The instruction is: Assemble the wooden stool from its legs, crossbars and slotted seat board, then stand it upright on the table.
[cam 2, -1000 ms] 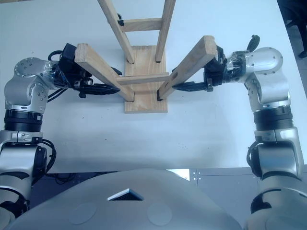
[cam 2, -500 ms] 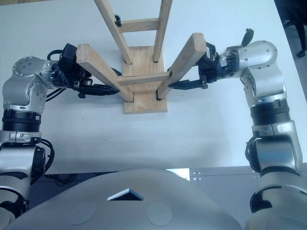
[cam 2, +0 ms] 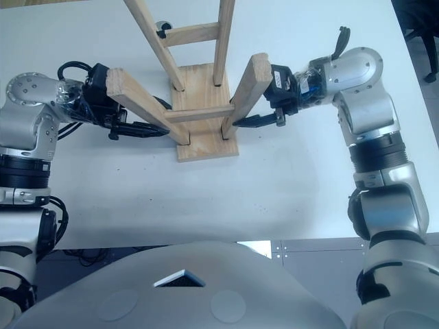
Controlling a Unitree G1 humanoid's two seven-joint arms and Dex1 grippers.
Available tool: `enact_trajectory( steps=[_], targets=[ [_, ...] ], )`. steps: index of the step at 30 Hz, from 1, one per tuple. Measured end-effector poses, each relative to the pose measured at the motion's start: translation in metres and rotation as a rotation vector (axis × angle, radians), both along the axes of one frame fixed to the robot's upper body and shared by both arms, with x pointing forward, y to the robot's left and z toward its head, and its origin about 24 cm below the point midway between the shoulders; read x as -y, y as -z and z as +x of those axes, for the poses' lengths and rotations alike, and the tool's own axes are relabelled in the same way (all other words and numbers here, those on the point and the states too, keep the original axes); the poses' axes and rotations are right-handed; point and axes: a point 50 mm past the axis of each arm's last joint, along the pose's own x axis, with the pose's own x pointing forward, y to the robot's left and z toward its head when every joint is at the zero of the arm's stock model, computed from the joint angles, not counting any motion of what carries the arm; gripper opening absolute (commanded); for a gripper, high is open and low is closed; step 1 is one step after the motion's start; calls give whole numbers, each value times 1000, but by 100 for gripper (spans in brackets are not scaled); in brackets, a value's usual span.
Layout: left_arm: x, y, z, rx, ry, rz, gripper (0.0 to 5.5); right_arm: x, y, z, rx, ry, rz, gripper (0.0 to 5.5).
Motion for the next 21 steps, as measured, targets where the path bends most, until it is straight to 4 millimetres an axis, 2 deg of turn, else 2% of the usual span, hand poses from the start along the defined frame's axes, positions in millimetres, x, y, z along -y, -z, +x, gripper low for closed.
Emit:
enact_trajectory(
  steps=[10, 11, 12, 14, 15, 18, 19, 21],
  targets=[
    [4, -1, 0, 40, -27, 75, 229, 2, 8, 5, -24, 4, -3, 202],
    [6, 0, 0, 40, -29, 76, 228, 3, 12, 4, -41, 15, -2, 239],
    [10, 3, 1, 28, -44, 78, 225, 4, 18, 2, -75, 74, 11, 258],
    [23, 8, 0, 14, -67, 42, 224, 12, 60, -8, -243, 332, 12, 299],
    [32, 6, 0, 21, -89, -9, 224, 17, 68, -13, -305, 447, 102, 312],
    [52, 7, -4, 35, -206, -67, 224, 50, 36, -9, -159, 608, 202, 368],
    [58, 7, -7, 34, -243, -86, 224, 62, 32, -16, -123, 643, 197, 384],
    [70, 14, -13, -2, -363, -127, 223, 97, 40, -40, -116, 774, 112, 392]
  ],
)
